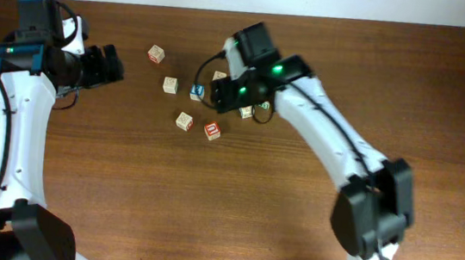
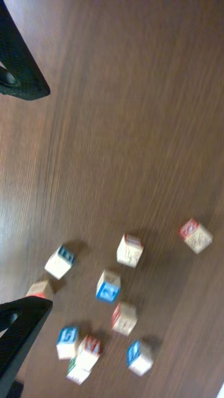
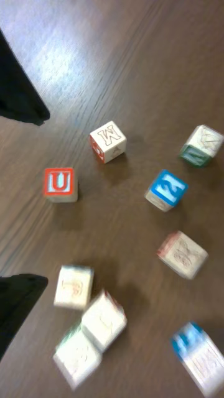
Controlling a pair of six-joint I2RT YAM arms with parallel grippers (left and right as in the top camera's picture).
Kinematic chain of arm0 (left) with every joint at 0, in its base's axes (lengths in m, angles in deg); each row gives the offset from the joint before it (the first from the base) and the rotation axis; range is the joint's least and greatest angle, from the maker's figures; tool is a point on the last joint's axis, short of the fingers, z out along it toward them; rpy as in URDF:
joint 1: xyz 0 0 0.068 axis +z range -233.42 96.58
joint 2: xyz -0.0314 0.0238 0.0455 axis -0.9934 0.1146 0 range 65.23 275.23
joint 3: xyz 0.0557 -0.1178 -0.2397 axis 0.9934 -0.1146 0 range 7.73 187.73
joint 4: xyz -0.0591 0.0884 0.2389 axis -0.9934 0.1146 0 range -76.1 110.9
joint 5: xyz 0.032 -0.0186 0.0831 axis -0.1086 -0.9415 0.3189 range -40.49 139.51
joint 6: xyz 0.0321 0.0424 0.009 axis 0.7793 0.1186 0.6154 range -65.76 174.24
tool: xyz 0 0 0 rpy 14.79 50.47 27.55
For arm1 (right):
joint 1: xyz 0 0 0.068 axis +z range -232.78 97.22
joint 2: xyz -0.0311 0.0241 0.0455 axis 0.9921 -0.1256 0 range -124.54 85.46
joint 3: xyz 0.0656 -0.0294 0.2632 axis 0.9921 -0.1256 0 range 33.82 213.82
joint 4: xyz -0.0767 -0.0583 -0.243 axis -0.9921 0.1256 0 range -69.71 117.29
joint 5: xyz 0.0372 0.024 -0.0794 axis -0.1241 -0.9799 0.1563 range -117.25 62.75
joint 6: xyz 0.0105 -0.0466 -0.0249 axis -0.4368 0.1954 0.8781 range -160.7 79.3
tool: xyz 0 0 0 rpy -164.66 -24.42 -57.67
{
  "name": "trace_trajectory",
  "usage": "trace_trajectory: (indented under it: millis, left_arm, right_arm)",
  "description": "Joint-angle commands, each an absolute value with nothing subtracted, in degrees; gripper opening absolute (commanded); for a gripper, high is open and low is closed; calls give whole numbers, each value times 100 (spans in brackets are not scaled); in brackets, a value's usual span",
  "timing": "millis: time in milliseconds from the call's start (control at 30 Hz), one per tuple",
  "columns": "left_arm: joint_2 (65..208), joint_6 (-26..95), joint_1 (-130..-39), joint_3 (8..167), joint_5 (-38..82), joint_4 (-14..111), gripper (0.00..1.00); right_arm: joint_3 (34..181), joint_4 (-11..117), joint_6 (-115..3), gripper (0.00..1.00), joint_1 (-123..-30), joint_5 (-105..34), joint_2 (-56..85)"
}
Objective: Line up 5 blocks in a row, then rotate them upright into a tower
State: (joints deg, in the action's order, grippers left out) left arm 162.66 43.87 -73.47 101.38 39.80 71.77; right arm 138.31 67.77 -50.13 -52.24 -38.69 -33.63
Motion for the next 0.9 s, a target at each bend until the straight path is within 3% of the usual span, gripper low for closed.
trace_trajectory:
  millis: [0, 367, 500, 867]
  left_arm:
    - [16279, 4035, -7360, 10267, 4638, 7196, 100]
    - [16832, 4035, -7362, 10260, 4633, 7411, 99]
    - [16906, 4035, -7362, 10260, 4633, 7507, 100]
    - [16911, 4035, -7362, 10260, 4633, 7531, 100]
  right_arm:
    - [13905, 6495, -5345, 67, -4909, -3550, -3839]
    - [13883, 6406, -5522, 50, -4518, -3257, -4615]
    - [13872, 6596, -5627, 37, -4518, -3255, -4617]
    - [13829, 7499, -6495, 33, -4531, -3253, -4617]
